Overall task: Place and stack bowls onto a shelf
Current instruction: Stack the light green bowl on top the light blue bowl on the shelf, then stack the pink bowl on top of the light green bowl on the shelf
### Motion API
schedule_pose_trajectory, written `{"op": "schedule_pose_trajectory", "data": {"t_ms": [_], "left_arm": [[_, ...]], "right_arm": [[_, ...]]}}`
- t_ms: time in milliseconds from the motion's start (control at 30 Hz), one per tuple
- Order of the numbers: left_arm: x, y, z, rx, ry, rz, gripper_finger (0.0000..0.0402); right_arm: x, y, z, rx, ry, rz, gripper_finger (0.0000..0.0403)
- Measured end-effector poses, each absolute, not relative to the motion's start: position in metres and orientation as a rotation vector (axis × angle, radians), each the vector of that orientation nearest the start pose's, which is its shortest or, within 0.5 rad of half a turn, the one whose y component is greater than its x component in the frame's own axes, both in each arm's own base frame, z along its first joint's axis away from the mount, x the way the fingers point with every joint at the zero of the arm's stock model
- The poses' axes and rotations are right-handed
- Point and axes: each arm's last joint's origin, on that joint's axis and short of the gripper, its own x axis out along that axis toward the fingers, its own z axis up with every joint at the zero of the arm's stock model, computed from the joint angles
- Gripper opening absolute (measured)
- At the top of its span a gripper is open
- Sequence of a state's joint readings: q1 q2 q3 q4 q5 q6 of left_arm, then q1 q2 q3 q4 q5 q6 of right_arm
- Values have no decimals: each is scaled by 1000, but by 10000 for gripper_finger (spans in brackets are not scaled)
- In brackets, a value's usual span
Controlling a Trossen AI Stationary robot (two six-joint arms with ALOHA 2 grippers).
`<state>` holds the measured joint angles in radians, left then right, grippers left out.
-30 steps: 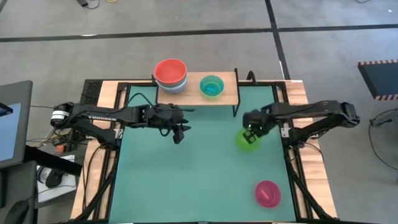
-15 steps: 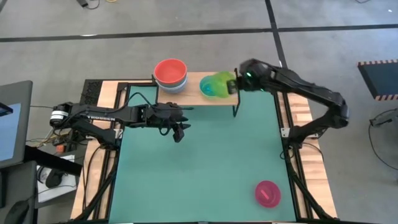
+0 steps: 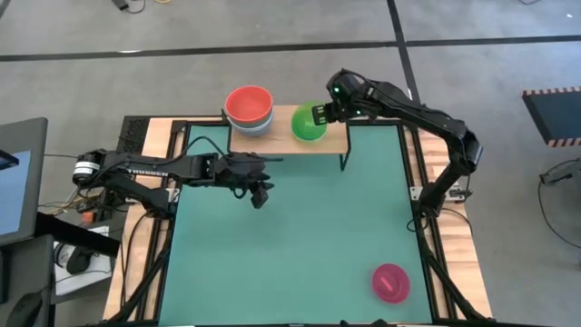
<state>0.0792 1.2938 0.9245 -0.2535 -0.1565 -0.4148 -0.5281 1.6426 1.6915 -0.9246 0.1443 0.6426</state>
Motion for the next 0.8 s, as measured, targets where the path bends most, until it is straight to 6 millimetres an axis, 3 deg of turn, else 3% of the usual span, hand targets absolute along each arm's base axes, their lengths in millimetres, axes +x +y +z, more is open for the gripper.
{"op": "schedule_pose_trajectory", "data": {"t_ms": [200,367,533,800], "left_arm": [[271,26,264,-370,633,366,141],[271,26,263,-361,638,364,141],[272,26,264,-339,629,358,141],[283,16,280,-162,469,170,141]], "right_arm": [[289,-175,368,753,655,-886,144],[272,-150,389,711,653,-868,196],[256,-104,397,666,781,-848,217],[255,-16,403,689,835,-718,201]]}}
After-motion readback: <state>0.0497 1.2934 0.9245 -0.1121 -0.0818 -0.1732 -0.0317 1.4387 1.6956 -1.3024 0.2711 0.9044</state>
